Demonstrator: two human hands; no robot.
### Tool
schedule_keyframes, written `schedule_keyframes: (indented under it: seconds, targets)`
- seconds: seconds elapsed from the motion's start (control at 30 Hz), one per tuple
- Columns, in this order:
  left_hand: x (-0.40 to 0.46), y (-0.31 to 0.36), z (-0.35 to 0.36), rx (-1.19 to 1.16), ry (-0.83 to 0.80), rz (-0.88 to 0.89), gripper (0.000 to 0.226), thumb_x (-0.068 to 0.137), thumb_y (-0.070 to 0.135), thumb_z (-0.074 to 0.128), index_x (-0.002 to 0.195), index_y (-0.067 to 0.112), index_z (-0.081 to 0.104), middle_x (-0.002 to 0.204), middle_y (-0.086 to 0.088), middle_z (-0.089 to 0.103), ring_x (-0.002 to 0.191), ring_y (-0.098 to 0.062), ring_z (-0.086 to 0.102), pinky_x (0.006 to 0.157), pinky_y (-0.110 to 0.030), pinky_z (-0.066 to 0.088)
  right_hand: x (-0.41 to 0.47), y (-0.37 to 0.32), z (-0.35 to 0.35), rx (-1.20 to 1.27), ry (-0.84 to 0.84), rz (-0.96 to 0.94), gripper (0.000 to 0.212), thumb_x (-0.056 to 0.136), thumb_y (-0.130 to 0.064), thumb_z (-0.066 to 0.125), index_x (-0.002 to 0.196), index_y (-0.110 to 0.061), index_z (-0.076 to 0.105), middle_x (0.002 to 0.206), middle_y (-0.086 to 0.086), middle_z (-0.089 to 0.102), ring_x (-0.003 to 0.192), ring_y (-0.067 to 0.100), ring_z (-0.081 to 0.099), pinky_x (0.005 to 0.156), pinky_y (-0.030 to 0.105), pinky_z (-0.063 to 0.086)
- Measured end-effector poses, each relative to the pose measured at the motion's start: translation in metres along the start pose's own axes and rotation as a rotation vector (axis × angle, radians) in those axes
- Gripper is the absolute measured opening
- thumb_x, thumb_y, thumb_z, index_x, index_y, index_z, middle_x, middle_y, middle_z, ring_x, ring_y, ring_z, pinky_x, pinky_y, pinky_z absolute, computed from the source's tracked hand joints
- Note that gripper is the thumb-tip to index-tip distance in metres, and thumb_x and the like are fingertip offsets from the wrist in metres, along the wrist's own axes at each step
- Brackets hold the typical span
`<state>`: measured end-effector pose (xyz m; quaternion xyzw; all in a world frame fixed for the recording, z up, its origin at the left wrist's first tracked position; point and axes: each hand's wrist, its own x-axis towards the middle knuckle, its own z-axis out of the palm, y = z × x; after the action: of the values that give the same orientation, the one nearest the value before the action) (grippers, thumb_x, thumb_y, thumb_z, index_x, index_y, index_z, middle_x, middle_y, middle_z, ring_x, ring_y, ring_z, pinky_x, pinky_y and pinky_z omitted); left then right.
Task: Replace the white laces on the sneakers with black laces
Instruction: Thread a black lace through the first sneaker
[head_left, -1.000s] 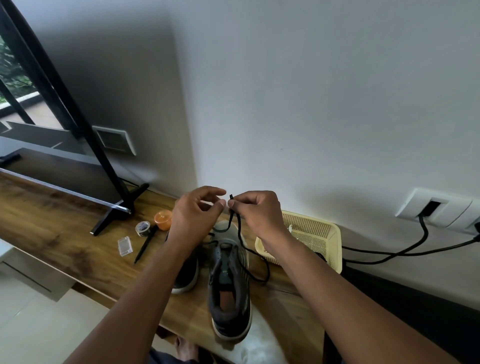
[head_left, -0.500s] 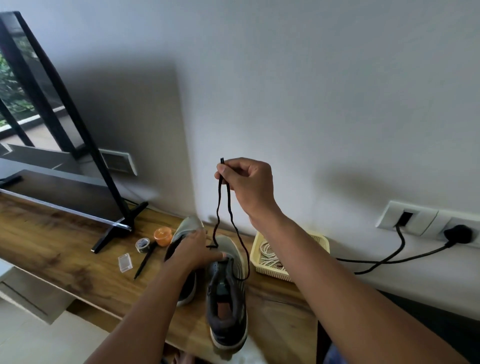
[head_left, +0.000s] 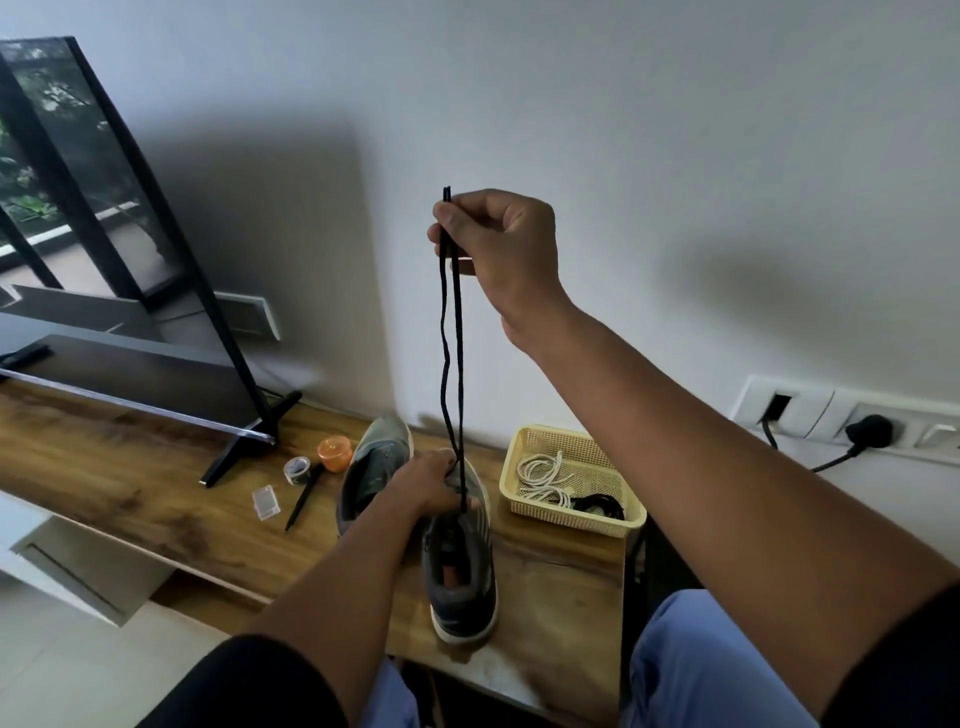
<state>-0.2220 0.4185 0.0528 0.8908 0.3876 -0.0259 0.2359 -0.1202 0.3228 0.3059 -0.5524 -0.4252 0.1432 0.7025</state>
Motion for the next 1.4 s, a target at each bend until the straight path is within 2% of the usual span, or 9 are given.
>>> schedule_keyframes:
  seconds: [0.17,0.27,0.37,0.43,0.5,0.57,0.7,1.4]
  targets:
    - [-0.002,0.003,0.003,-0.039,0.050,-0.030,0.026,0.095,0.031,0.066,0.120,0.022,0.066,0.127,-0.005,0.069,0.119,-0.028,0.064,0.102,-0.040,0.052,0.001,-0.032,-0.002,0.027,0.022,-0.024,0.011,0.097,-0.008,0.069,0.092,0.000,0.074,0.082,0.016,0.077,0.076,0.036,0.074,0.086,0.055,0.061]
    - [-0.005,0.010,0.002,-0.101,-0.012,-0.034,0.026,0.092,0.015,0.057,0.116,0.020,0.066,0.120,-0.010,0.069,0.115,-0.030,0.065,0.100,-0.040,0.054,0.001,-0.053,-0.002,0.030,0.031,-0.045,0.011,0.098,-0.007,0.068,0.094,0.002,0.073,0.082,0.018,0.076,0.069,0.028,0.071,0.083,0.054,0.062]
    - [-0.006,0.010,0.003,-0.109,-0.035,-0.022,0.022,0.087,0.011,0.058,0.106,0.021,0.063,0.111,-0.012,0.069,0.108,-0.030,0.066,0.095,-0.040,0.057,0.000,-0.072,-0.001,0.027,0.031,-0.062,0.011,0.098,-0.006,0.068,0.094,0.004,0.072,0.082,0.020,0.076,0.068,0.027,0.070,0.080,0.053,0.063]
    - [-0.006,0.006,0.004,-0.104,-0.040,-0.037,0.030,0.087,0.015,0.068,0.116,0.021,0.062,0.117,-0.011,0.068,0.113,-0.030,0.066,0.098,-0.039,0.056,-0.002,-0.081,0.000,0.020,0.031,-0.071,0.011,0.098,-0.005,0.068,0.095,0.005,0.072,0.083,0.021,0.076,0.067,0.026,0.069,0.079,0.052,0.063]
    - [-0.006,0.000,0.007,-0.094,-0.046,-0.076,0.054,0.089,0.025,0.076,0.138,0.017,0.056,0.132,-0.011,0.065,0.123,-0.030,0.062,0.103,-0.038,0.052,-0.004,-0.087,0.001,0.016,0.029,-0.077,0.011,0.098,-0.004,0.067,0.095,0.005,0.071,0.083,0.021,0.076,0.066,0.026,0.068,0.079,0.052,0.062]
    - [-0.007,-0.005,0.009,-0.075,-0.024,-0.110,0.066,0.089,0.034,0.079,0.145,0.014,0.051,0.140,-0.011,0.062,0.129,-0.030,0.060,0.107,-0.039,0.049,-0.005,-0.092,0.001,0.012,0.030,-0.077,0.011,0.098,-0.004,0.067,0.094,0.005,0.072,0.083,0.022,0.076,0.066,0.026,0.068,0.079,0.052,0.062]
    - [-0.007,-0.003,0.011,-0.060,0.000,-0.118,0.062,0.085,0.038,0.082,0.137,0.014,0.058,0.134,-0.009,0.066,0.123,-0.028,0.063,0.103,-0.038,0.053,-0.006,-0.101,0.002,0.021,0.035,-0.071,0.010,0.098,-0.005,0.068,0.095,0.004,0.072,0.082,0.020,0.076,0.067,0.025,0.069,0.081,0.051,0.063]
    - [-0.001,0.003,0.017,-0.003,0.053,-0.150,0.068,0.081,0.034,0.087,0.139,0.017,0.054,0.137,-0.004,0.064,0.129,-0.024,0.061,0.106,-0.035,0.051,0.000,-0.142,0.006,0.065,0.129,-0.149,0.012,0.096,0.000,0.068,0.084,-0.001,0.070,0.071,0.015,0.072,0.064,0.027,0.067,0.082,0.052,0.063]
